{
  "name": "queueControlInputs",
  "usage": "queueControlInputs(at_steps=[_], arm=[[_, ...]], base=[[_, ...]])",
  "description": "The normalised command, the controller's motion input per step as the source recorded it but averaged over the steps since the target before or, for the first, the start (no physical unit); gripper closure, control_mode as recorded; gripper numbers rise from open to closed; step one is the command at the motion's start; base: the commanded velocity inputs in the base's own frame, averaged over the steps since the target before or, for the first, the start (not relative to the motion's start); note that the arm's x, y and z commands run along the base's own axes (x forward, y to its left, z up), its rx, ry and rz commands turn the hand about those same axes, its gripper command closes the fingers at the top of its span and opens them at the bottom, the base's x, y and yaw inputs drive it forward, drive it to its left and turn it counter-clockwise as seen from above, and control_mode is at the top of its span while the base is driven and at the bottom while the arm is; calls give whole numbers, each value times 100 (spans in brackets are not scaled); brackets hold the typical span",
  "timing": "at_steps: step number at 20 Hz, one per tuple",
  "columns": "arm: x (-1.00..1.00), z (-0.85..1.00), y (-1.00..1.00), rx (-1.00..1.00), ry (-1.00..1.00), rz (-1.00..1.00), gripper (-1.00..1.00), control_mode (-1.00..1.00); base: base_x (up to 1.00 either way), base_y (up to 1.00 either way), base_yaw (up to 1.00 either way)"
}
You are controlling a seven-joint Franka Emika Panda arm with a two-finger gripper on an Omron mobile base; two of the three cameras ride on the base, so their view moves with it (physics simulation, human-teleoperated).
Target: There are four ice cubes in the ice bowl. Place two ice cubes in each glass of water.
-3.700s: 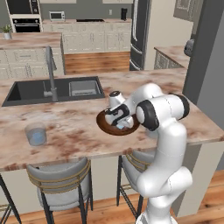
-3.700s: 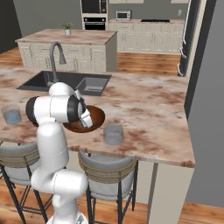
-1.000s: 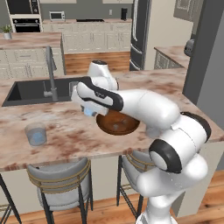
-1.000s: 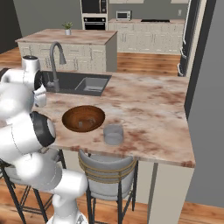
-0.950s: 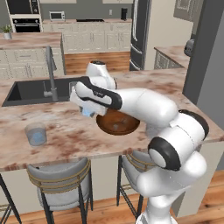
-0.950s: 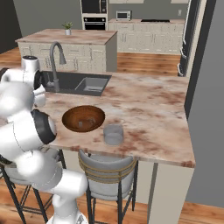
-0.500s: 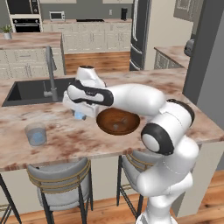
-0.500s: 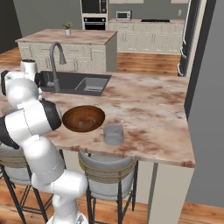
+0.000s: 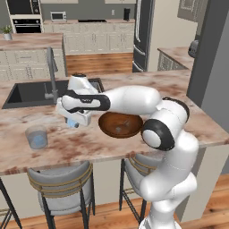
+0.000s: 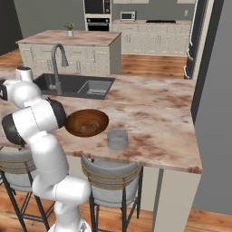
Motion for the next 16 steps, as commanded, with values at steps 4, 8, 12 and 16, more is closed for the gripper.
queueControlInputs(at_steps=[4,8,12,16], arm=[[34,0,68,-2,-4,-3,100,-100],[45,0,52,-8,-6,-1,100,-100],[40,0,34,-8,-4,0,100,-100],[3,0,19,0,0,0,100,-100]], base=[[0,0,0],[0,0,0],[0,0,0],[0,0,0]])
